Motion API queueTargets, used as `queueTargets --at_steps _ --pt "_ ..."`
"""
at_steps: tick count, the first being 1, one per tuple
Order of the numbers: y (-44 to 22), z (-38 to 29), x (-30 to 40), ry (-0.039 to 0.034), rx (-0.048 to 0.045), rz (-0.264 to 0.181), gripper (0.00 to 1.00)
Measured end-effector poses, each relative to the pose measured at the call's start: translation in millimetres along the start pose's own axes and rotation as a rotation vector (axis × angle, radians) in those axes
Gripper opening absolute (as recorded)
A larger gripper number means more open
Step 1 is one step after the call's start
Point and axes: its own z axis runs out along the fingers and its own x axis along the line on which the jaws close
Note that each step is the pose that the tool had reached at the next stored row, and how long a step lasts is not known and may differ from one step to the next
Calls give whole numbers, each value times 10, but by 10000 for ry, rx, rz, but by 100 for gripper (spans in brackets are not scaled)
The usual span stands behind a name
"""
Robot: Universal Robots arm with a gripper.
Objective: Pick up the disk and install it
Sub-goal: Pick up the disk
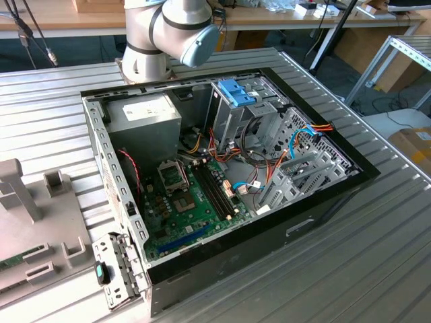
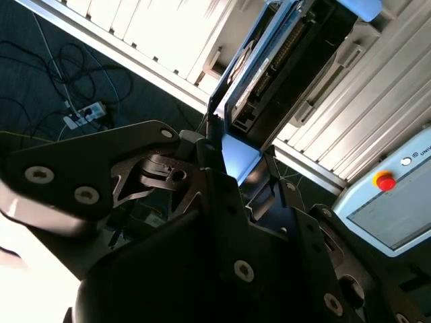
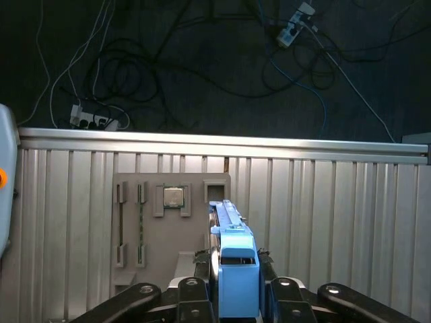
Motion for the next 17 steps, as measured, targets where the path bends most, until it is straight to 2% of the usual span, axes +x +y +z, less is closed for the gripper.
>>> queueTargets --at_steps 4,7,10,15,16,17 --pt "-17 -1 1 0 -1 0 36" --pt "-90 -2 0 1 -2 0 36" --pt "-131 -1 -2 0 -1 0 36" --pt "-294 -2 -6 1 -1 -1 36" --pt "-364 -3 -8 1 -1 0 36" --pt "-399 -3 -10 0 -1 0 36"
